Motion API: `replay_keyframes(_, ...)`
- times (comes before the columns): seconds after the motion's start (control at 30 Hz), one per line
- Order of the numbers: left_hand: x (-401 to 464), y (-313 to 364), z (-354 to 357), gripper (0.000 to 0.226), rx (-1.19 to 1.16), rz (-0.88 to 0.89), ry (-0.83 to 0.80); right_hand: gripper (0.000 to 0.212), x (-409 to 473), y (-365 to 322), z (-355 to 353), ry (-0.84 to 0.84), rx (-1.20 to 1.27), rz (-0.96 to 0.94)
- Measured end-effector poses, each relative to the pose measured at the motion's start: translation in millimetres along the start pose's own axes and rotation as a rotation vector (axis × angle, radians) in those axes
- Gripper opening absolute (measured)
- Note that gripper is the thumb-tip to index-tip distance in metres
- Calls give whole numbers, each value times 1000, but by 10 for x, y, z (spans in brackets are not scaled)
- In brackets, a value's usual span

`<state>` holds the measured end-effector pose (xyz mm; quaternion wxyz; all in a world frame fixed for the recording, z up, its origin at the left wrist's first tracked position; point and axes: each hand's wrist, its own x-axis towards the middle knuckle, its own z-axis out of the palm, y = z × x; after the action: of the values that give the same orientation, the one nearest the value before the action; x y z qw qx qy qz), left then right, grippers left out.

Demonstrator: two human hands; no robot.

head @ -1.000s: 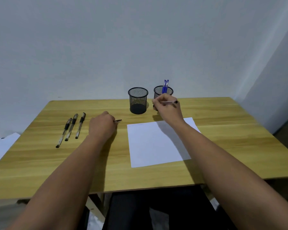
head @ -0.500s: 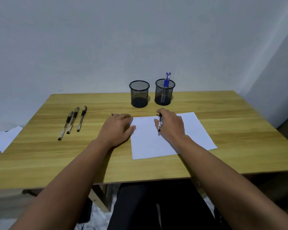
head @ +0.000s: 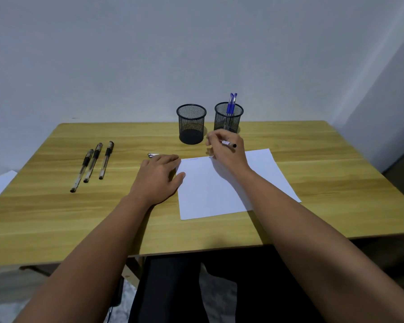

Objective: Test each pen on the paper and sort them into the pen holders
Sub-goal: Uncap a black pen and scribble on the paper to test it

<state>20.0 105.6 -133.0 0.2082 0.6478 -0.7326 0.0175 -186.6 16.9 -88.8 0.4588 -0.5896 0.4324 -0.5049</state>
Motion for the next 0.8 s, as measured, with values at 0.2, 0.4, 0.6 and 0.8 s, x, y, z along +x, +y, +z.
replay_keyframes(0.2, 9, -23, 29, 50, 15, 24, 13, 42, 140, 265, 116, -56, 100, 164)
replay_keyframes(0.4, 5, -23, 47, 52, 14, 7, 16, 49, 140, 314, 85, -84, 74, 116)
replay_keyframes(0.6, 3, -16, 45, 55, 28, -13, 1, 43, 132, 393, 72, -28, 29, 91)
replay_keyframes(0.8, -1, 31, 17, 53, 41, -12, 9, 40, 137, 413, 67, -20, -49, 100)
